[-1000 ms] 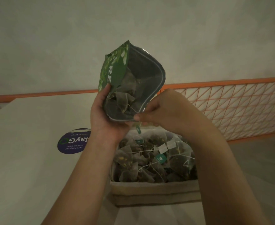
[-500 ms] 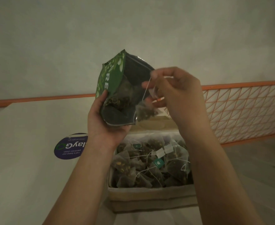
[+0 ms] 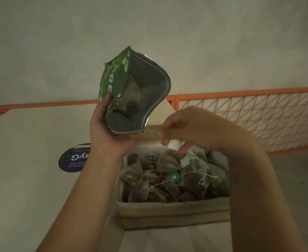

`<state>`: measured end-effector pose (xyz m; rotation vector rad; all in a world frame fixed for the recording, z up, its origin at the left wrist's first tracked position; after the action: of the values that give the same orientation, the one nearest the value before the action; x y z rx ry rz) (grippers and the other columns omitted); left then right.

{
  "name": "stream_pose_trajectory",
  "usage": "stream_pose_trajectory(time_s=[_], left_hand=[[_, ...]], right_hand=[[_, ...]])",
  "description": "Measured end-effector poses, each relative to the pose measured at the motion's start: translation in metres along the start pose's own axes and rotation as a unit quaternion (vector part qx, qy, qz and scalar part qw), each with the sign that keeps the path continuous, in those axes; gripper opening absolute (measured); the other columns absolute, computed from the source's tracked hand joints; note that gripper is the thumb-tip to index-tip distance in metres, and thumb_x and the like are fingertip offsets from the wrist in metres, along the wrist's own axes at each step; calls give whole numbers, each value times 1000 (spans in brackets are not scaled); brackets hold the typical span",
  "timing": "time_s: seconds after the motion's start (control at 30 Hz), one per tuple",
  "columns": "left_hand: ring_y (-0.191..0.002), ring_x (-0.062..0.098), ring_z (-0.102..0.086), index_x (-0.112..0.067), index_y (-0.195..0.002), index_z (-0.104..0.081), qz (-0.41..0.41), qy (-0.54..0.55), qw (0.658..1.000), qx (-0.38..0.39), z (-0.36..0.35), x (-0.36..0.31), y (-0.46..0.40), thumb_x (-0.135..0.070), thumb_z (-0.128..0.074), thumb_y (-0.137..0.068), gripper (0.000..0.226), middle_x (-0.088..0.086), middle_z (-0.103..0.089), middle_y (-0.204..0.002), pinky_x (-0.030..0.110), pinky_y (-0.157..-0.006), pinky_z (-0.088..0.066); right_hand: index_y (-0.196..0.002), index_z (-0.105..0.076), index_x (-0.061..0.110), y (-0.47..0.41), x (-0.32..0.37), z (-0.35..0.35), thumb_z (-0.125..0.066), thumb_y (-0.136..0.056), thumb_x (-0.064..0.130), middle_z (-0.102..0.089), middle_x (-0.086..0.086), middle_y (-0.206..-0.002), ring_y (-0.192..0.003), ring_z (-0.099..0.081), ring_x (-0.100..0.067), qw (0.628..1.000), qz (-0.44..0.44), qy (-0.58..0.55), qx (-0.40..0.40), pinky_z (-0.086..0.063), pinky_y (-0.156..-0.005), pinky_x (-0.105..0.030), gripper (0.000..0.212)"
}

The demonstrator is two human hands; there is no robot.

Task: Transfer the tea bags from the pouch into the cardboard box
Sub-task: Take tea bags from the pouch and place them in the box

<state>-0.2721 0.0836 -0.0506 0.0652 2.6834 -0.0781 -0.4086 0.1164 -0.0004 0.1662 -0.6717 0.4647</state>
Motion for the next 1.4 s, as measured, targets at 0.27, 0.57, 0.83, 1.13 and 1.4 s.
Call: stream_pose_trajectory(time_s=[0.27,0.57,0.83,1.13,1.4], left_hand=[[-119,36,-65,-15,-135,-63,7,20,999,24,-5,3,1,-38,-58,-95,47,17,-65,-134,42,-83,-60],[-118,35,-66,-13,-128,-69,-1,17,1000,16,-6,1,2,-38,-59,-92,44,17,-66,-131,45,-90,-59],[-107,35,-71,-9,-110,-77,3,21,1000,13,-8,1,5,-38,-59,-93,38,18,-71,-122,43,-86,-60],[-107,33,-71,-15,-121,-71,6,7,1000,7,-12,6,8,-36,-65,-83,44,16,-71,-123,42,-88,-59],[-106,32,-71,-14,-118,-73,20,17,999,20,-17,10,9,-37,-60,-93,37,15,-71,-124,41,-83,-61]], right_hand=[[-113,-67,28,-13,-2,-73,-73,-81,41,-62,15,-112,-91,-51,0,980,13,116,163,-32,-67,-14,36],[-81,-70,26,-19,-3,-46,-66,-88,11,-64,15,-83,-76,-61,1,996,32,79,-31,-48,-64,-10,17],[-102,-70,38,11,-33,-11,-64,-86,45,-56,17,-110,-105,-49,-8,976,-54,189,-95,-39,-100,-41,19],[-113,-68,29,26,-54,-9,-57,-93,11,-56,9,-118,-98,-51,-7,981,-86,142,-103,-41,-83,-17,30],[-109,-64,35,52,-74,-25,-62,-91,37,-55,19,-98,-81,-55,0,987,-90,131,22,-40,-67,-12,19]])
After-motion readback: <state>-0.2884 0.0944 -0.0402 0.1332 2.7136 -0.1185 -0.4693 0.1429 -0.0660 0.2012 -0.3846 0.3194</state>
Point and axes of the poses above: each hand's wrist, its own y-axis away from the middle knuckle, its own z-axis out of the back of the hand, x = y × z, the point moved 9 cm from there along -y, towards the middle knuckle
